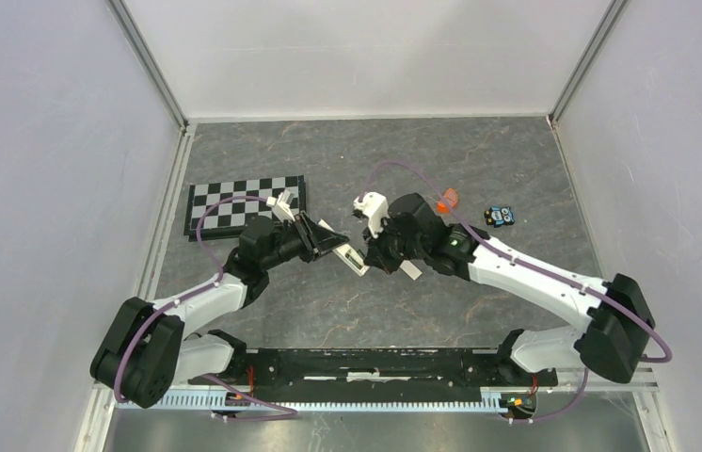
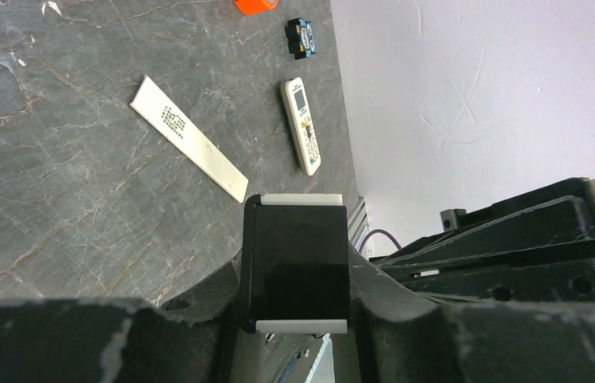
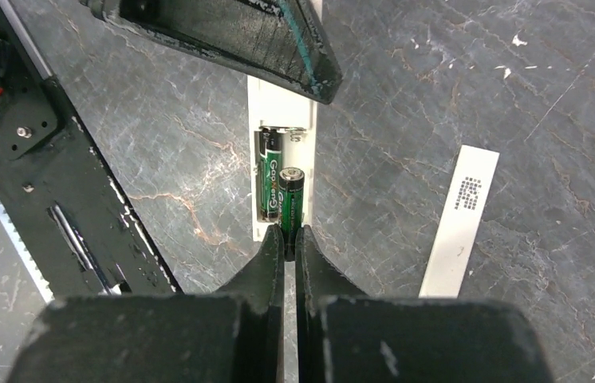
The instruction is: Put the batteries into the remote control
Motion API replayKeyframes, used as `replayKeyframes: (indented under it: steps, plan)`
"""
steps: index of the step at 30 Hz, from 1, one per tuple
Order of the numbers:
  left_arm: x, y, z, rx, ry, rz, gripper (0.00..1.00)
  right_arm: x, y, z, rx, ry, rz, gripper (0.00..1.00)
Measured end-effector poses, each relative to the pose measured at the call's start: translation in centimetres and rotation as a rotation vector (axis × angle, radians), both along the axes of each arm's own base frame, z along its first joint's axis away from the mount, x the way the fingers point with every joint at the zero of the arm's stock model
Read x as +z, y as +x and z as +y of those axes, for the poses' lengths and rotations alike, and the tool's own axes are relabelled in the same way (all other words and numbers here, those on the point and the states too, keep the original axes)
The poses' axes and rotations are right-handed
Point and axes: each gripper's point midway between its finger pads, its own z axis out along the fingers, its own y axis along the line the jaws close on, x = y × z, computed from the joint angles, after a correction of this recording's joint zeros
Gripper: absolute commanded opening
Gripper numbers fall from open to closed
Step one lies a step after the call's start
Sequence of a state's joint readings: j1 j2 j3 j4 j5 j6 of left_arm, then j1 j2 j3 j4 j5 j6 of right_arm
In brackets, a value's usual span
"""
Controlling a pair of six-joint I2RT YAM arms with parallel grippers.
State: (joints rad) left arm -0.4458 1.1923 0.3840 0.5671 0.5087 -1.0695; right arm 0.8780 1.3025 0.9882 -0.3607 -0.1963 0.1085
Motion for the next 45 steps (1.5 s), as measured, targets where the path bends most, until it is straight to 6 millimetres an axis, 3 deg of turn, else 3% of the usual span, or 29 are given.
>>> replayKeyframes:
  steps: [5,16,24,32,45]
  plan:
    - [0.8,-0.1,-0.2,-0.017,-0.018,-0.033,0.02,-0.9,-0.3,1.1,0.012,-0.06,0.014,0.0]
    - [1.0,-0.4,-0.1,-0.025,-0.025,-0.05,0.02,-0.5,0.2,2.0,-0.006,-0.123,-0.006,0.04]
    - [0.9,-0.5,-0.1,-0.022,-0.023,-0.05,0.02,-0.9,0.0,1.5,-0.021,-0.173,-0.01,0.0]
    - [1.1,-0.5,-0.1,-0.022,-0.025,-0.058,0.02,-0.8,-0.1,1.4,-0.006,-0.192,-0.022,0.06]
    - [1.2,-0.5,0.0,-0.021,-0.022,-0.07,0.02,-0.7,-0.3,1.5,0.006,-0.207,-0.028,0.06]
